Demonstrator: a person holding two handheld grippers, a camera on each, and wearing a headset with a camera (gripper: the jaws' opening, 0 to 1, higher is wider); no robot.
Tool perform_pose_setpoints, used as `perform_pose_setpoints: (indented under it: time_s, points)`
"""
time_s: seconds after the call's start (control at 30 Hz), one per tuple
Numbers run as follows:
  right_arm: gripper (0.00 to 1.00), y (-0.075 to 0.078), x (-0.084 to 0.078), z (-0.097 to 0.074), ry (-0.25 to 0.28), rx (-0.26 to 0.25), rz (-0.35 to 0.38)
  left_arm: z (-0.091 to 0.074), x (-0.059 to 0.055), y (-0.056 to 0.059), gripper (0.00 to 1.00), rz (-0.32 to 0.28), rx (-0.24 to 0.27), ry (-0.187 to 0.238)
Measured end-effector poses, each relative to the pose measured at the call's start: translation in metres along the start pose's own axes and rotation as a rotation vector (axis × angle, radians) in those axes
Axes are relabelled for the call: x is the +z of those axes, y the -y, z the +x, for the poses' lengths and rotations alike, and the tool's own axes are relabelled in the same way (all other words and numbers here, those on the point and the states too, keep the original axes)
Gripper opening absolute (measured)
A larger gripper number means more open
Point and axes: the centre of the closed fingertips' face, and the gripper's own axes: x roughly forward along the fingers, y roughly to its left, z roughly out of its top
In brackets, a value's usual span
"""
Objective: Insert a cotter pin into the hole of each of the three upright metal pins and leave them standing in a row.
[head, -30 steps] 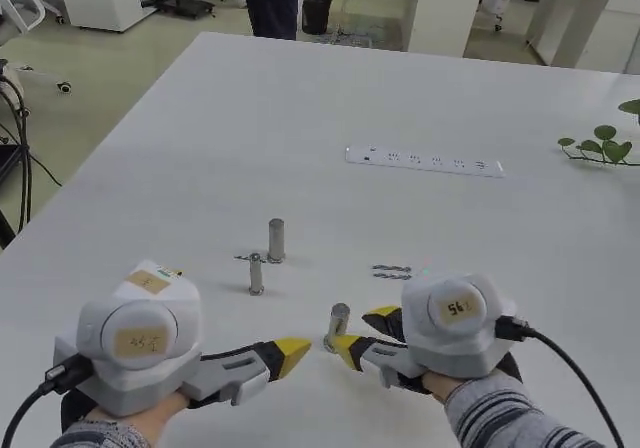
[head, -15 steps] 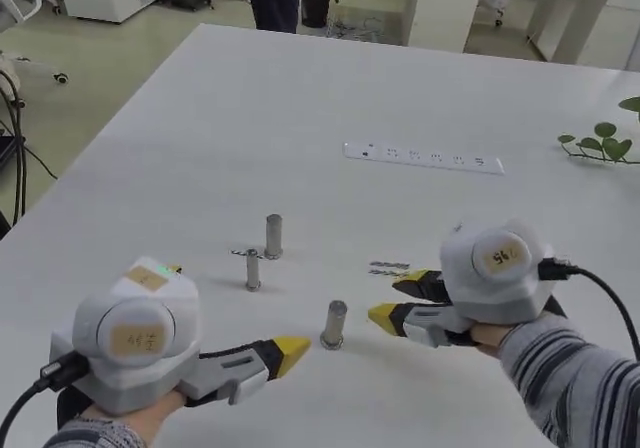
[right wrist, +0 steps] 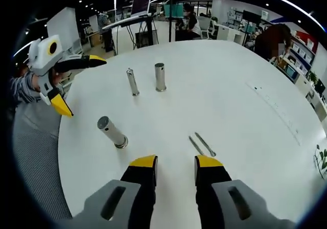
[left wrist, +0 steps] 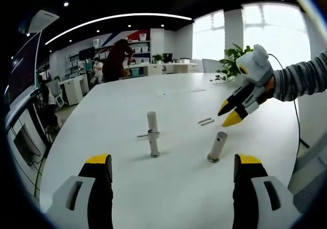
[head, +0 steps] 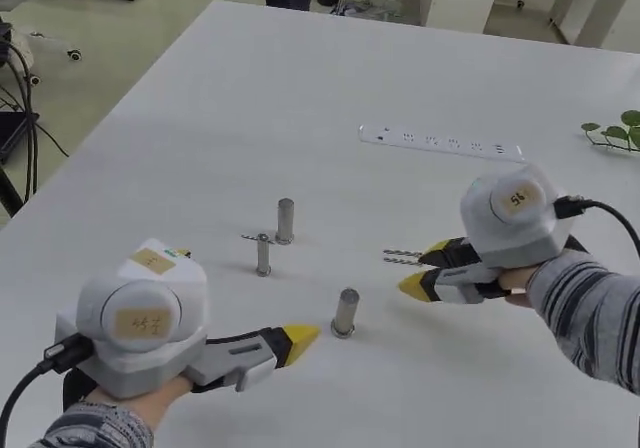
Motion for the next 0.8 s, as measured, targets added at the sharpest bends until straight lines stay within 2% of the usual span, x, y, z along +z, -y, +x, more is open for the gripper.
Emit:
perform_pose_setpoints:
  time_s: [0.07,0.23,0.6,0.63,0.8]
  points:
    - [0.24,0.008,-0.001,0.003,-0.009,-0.014,-0.003,0.0,0.0,0.0,0.99,0.0,0.002,0.0]
    - [0.22,0.015,-0.003,0.008,-0.036,-0.018,-0.006,0.001,-0.001,0.001,0.98,0.0,-0.006,-0.003]
    - [0.16,0.018,-0.011,0.024,-0.092,0.012,-0.006,0.003,-0.004,0.009,0.96,0.007,-0.036,-0.019]
    - [0.16,0.02,-0.009,0.024,-0.081,0.009,-0.017,0.003,-0.004,0.009,0.96,0.003,-0.037,-0.018]
    - [0.13,0.021,-0.02,0.026,-0.132,0.02,-0.007,0.003,-0.005,0.009,0.95,0.005,-0.04,-0.024]
